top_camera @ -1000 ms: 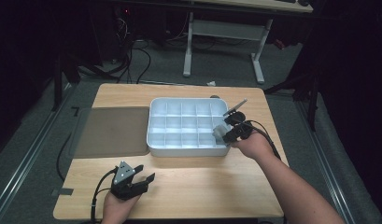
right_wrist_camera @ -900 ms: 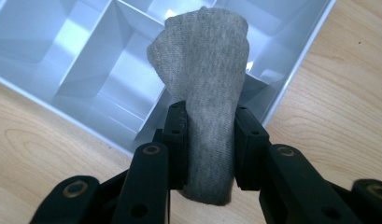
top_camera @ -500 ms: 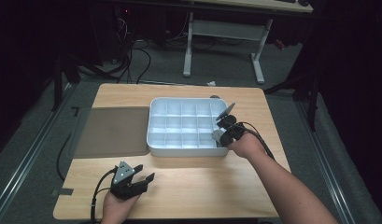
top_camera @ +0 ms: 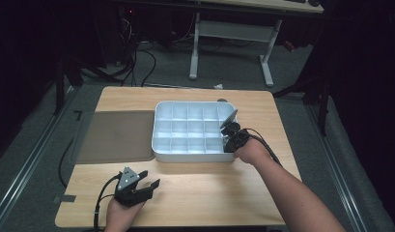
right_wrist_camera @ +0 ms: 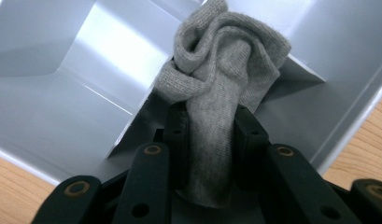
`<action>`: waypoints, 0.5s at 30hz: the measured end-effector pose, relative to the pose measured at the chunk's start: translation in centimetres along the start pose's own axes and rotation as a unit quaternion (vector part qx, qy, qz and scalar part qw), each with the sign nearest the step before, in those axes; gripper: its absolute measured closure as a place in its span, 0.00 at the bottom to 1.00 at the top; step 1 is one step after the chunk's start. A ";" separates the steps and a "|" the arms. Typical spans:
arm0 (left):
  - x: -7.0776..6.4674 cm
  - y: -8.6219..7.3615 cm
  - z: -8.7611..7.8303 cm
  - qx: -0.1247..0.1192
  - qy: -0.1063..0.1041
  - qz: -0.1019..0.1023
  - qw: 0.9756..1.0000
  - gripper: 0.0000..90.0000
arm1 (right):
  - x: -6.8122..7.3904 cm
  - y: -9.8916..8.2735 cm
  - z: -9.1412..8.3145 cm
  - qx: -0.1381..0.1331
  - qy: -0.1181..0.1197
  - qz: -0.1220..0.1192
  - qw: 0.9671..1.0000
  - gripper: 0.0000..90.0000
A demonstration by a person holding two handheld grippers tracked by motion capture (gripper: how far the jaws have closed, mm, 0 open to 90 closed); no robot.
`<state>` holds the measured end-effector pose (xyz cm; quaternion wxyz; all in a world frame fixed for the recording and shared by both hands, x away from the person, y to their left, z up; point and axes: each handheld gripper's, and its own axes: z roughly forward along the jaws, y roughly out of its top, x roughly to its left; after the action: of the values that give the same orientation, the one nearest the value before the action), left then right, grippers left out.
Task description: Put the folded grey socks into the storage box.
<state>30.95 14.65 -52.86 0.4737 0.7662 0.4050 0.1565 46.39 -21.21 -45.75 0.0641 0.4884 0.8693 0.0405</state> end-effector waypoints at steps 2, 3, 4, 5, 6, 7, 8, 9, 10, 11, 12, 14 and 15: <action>0.0 0.0 0.0 0.000 0.000 0.000 1.000 0.45 | 0.1 0.0 -0.1 0.002 0.001 0.009 1.000 0.80; 0.0 0.0 0.0 0.000 0.000 0.000 1.000 0.45 | 0.1 0.0 -0.1 0.002 0.001 0.008 1.000 0.79; 0.0 0.0 0.0 0.000 0.000 0.000 1.000 0.45 | 0.1 0.0 -0.1 0.002 0.001 0.008 1.000 0.79; 0.0 0.0 0.0 0.000 0.000 -0.001 1.000 0.45 | 0.0 0.0 0.0 -0.001 0.002 -0.003 1.000 0.78; 0.0 0.0 0.0 0.000 0.000 0.000 1.000 0.45 | 0.0 -0.1 0.0 -0.001 0.004 -0.012 1.000 0.77; 0.0 0.0 -0.1 0.001 0.000 0.000 1.000 0.45 | 0.0 -0.1 0.0 -0.001 0.004 -0.012 1.000 0.77; 0.0 0.0 -0.1 0.000 0.000 0.000 1.000 0.45 | 0.0 0.0 -0.1 -0.001 0.004 -0.013 1.000 0.76; 0.0 0.0 -0.1 0.000 0.000 -0.001 1.000 0.45 | 0.0 0.0 -0.1 0.000 0.005 -0.015 1.000 0.75; 0.0 0.0 -0.1 0.001 0.000 -0.001 1.000 0.45 | 0.1 0.0 -0.2 0.000 0.003 -0.018 1.000 0.72; 0.0 0.0 -0.1 0.001 0.000 -0.001 1.000 0.45 | 0.1 0.0 -0.2 0.000 0.003 -0.018 1.000 0.72; 0.0 0.0 0.0 0.001 0.000 -0.001 1.000 0.45 | 0.1 0.0 -0.2 0.000 0.003 -0.019 1.000 0.71; 0.0 0.0 0.0 0.001 0.000 -0.002 1.000 0.45 | 0.0 0.1 -0.5 -0.002 0.006 -0.018 1.000 0.67; 0.0 0.0 0.0 0.001 0.000 -0.002 1.000 0.45 | 0.1 0.1 -0.8 -0.001 0.007 -0.004 1.000 0.66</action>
<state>30.93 14.66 -52.86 0.4733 0.7657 0.4067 0.1555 46.27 -21.10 -45.01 0.0588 0.4848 0.8715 0.0447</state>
